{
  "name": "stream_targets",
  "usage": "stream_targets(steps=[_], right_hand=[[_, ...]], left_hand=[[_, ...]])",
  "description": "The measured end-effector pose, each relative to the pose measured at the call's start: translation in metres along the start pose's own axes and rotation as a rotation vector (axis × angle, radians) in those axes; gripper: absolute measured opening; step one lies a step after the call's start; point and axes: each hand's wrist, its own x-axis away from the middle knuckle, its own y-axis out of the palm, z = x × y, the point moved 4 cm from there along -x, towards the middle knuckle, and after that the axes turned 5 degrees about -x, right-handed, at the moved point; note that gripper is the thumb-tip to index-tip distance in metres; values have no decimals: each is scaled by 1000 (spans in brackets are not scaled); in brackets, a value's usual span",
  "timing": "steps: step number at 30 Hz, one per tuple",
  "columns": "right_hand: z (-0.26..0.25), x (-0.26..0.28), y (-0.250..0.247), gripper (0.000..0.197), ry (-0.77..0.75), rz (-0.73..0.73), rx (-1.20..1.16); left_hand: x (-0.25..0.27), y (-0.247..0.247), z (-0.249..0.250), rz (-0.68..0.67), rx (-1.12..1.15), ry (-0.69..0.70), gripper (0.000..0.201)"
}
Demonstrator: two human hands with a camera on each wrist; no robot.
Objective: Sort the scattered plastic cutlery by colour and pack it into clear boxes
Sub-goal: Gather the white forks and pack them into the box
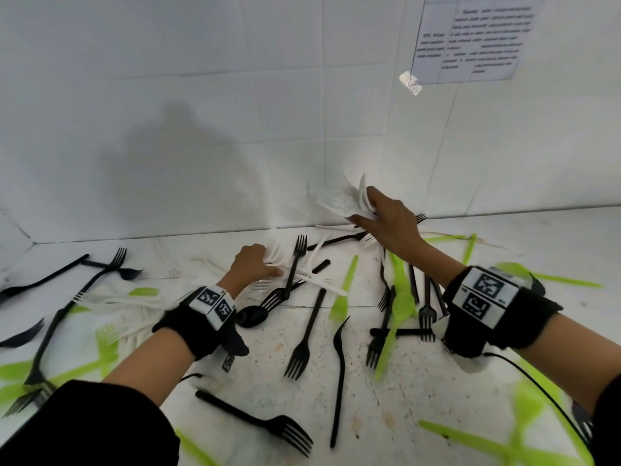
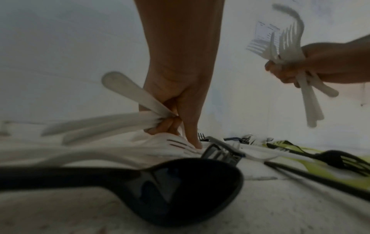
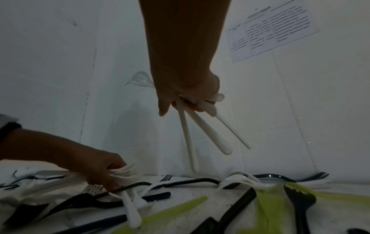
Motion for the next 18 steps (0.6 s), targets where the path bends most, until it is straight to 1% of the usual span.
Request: stream_targets(steps=[1,3,4,5,7,9,11,12,14,16,18], right_hand=[[0,-3,5,30,1,-27,48],[3,-9,17,36,12,-93,156],[4,-12,25,40,24,-130,193],[6,-15,33,42,37,-168,210],[8,-20,50,39,30,-252,217],[8,-23,65,33,-16,-322,246],[6,-25,78,28,-62,-372,307],[4,-25,83,24,-81,-390,337],[0,-25,91,23,-111,-434,395],[-1,-24,99,28,-128,-482,444],[0,-23,101,31,-141,-489,456]], left_hand=[[-1,0,0,-4,16,-8,45],[-3,-3,-1,-5,116,-12,54],[-3,-6,-3,-12,202,-23,57],[-3,-10,-5,-10,297,-36,57],[-1,-17,-11,-24,478,-64,50],[3,-24,-14,-38,650,-53,33],[7,-31,-14,-21,842,-57,16],[8,-34,-15,-5,929,-71,14],[12,-41,-17,30,1049,-80,16],[14,-49,-18,73,1096,-51,20],[16,-57,-20,136,1141,-18,20]])
